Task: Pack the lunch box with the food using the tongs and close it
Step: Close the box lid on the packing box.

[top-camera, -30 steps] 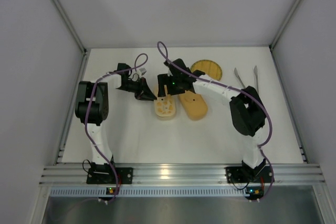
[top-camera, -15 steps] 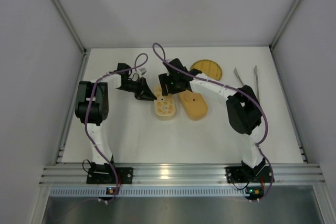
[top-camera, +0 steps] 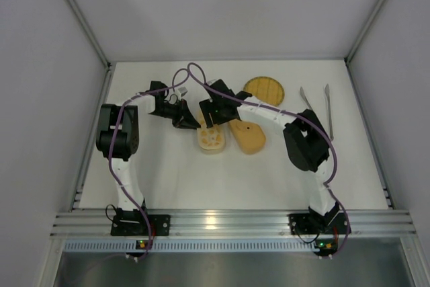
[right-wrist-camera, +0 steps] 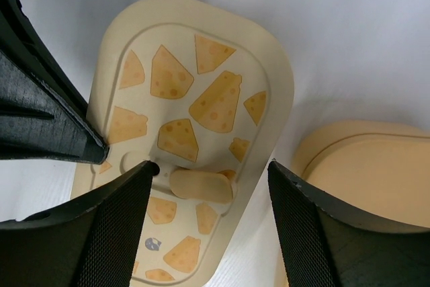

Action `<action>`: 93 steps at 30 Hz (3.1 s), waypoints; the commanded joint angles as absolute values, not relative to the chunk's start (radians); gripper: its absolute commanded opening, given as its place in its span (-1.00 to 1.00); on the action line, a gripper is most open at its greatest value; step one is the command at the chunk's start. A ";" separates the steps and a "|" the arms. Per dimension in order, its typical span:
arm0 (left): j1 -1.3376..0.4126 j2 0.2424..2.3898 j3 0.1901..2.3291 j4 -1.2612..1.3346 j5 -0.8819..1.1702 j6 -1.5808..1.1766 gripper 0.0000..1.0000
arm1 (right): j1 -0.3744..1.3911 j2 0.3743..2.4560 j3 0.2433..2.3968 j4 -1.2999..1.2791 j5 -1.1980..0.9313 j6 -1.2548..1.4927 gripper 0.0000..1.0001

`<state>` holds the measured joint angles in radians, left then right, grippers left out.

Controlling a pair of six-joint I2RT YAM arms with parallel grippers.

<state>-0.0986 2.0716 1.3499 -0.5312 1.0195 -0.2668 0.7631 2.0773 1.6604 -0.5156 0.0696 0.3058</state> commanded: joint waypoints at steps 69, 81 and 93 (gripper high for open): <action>-0.035 1.936 1.244 -0.485 0.851 -0.132 -0.03 | 0.804 2.158 1.689 -0.618 0.101 0.232 0.41; -0.008 1.905 1.235 -0.488 0.888 -0.107 0.16 | 0.798 2.163 1.689 -0.617 0.092 0.235 0.41; -0.008 1.827 1.190 -0.508 0.861 -0.017 0.13 | 0.785 2.111 1.721 -0.607 0.034 0.245 0.62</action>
